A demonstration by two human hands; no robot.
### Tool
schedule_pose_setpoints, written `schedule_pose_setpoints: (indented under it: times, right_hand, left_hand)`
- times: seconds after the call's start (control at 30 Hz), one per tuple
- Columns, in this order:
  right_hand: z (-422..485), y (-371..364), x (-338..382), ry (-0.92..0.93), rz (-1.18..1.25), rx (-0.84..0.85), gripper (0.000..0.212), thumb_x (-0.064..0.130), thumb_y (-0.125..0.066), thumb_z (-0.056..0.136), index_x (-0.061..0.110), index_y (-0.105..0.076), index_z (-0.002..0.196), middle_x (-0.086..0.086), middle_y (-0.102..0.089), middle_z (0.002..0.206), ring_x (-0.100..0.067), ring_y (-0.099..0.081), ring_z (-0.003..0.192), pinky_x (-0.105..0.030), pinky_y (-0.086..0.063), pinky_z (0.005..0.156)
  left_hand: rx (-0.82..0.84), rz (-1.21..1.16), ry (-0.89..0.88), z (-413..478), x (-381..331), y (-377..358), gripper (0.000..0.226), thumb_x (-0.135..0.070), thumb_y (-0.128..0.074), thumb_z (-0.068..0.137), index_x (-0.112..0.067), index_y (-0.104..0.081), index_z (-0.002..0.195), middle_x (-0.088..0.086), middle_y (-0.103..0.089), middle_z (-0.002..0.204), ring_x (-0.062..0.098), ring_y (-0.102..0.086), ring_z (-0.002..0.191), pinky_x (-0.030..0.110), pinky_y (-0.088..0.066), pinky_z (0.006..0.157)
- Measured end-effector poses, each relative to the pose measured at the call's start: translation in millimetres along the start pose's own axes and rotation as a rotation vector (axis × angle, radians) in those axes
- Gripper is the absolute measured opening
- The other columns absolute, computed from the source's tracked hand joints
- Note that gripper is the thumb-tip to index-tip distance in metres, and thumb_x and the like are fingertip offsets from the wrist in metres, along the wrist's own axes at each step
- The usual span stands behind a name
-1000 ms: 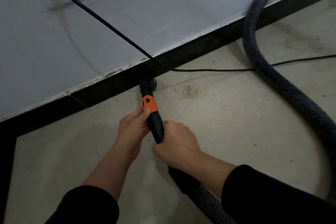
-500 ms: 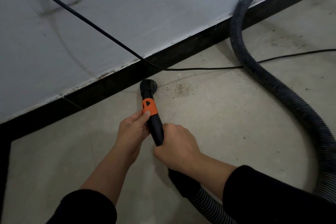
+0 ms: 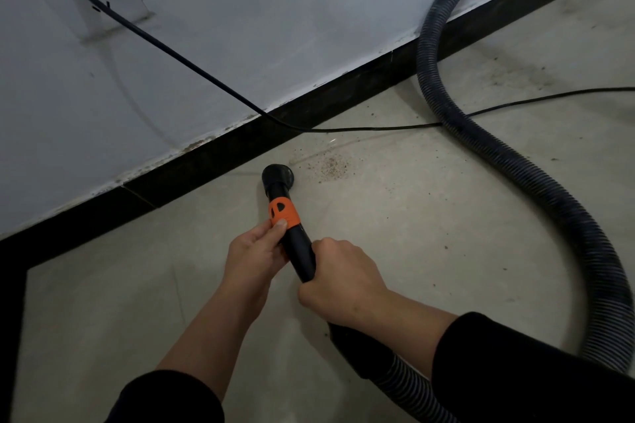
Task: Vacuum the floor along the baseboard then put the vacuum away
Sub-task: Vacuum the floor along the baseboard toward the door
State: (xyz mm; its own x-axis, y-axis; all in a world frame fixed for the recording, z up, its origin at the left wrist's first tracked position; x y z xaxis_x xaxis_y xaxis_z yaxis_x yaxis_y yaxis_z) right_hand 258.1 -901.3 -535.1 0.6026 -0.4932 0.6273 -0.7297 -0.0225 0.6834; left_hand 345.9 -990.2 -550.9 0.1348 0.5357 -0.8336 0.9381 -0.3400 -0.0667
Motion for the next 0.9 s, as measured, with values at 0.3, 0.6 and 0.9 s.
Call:
schedule_pose_setpoints:
  times: [0.3, 0.6, 0.9]
  right_hand:
    - [-17, 9, -15, -0.036, 0.005, -0.016, 0.018, 0.019, -0.060, 0.072, 0.017, -0.043, 0.080, 0.003, -0.046, 0.071, -0.021, -0.050, 0.066, -0.027, -0.038, 0.053]
    - [-21, 18, -29, -0.064, 0.013, -0.035, 0.020, 0.018, -0.059, 0.073, 0.019, -0.039, 0.075, 0.002, -0.046, 0.070, -0.018, -0.047, 0.061, -0.026, -0.033, 0.048]
    - [-25, 25, -42, -0.090, 0.034, -0.063, 0.019, 0.019, -0.060, 0.073, 0.017, -0.043, 0.081, 0.003, -0.046, 0.070, -0.014, -0.045, 0.058, -0.026, -0.033, 0.048]
  left_hand:
    - [0.033, 0.001, 0.009, -14, 5, -20, 0.032, -0.010, -0.052, 0.097, 0.003, -0.057, 0.126, 0.018, -0.066, 0.115, 0.021, -0.066, 0.100, 0.025, -0.053, 0.075]
    - [0.070, 0.046, 0.000, -14, 7, -40, 0.029, -0.011, -0.052, 0.097, 0.000, -0.059, 0.123, 0.014, -0.068, 0.111, 0.020, -0.067, 0.099, 0.025, -0.054, 0.075]
    - [0.108, 0.055, -0.011, -12, 11, -56, 0.030, -0.011, -0.051, 0.097, 0.000, -0.058, 0.125, 0.015, -0.066, 0.115, 0.023, -0.065, 0.106, 0.025, -0.054, 0.078]
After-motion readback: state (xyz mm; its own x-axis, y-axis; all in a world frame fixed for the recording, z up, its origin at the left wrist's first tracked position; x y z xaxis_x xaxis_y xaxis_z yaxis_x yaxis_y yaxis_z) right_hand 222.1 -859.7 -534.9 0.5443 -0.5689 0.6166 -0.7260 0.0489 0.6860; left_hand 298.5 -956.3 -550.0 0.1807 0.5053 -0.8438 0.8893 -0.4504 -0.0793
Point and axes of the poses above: each hand's wrist, its own z-axis towards the middle knuckle, its own y-axis out of the back of the hand, x = y × z, the point moved 1 cm from there along z, towards the middle knuckle
